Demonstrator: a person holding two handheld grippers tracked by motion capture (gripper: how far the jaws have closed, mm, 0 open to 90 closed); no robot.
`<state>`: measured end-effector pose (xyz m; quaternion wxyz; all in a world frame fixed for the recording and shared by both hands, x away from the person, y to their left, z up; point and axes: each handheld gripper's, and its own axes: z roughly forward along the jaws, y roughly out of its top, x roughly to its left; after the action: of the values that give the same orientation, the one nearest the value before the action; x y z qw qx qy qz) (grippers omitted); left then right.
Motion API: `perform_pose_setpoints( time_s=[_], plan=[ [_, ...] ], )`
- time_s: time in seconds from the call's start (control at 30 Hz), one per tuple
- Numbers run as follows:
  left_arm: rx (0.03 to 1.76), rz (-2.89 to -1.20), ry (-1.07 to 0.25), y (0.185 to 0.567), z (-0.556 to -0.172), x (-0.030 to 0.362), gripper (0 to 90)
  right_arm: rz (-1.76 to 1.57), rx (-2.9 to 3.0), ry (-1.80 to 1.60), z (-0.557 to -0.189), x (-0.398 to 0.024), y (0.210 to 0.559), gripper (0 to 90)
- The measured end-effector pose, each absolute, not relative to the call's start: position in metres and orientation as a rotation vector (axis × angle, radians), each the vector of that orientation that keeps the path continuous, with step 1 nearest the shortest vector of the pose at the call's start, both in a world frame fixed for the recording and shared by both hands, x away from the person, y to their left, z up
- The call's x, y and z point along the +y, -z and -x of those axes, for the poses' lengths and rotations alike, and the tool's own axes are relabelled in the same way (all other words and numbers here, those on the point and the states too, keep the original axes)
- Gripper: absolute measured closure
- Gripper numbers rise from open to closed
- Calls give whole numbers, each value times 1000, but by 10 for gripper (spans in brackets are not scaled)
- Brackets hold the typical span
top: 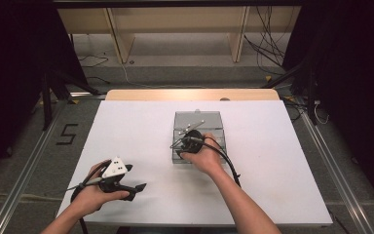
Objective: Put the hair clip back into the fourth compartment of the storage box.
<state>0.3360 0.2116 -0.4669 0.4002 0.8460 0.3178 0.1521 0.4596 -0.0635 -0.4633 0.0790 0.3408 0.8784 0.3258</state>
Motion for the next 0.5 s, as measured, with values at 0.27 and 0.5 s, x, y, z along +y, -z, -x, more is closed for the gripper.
perform_pose_setpoints(
  time_s=[0.27,0.5],
  plan=[
    [805,-2139,-384,467,-336,212,167,-1032,2582,-1038,-454,-78,450,574],
    [807,-2140,-384,467,-336,212,167,-1056,2549,-1113,-447,-100,444,470]
  ],
)
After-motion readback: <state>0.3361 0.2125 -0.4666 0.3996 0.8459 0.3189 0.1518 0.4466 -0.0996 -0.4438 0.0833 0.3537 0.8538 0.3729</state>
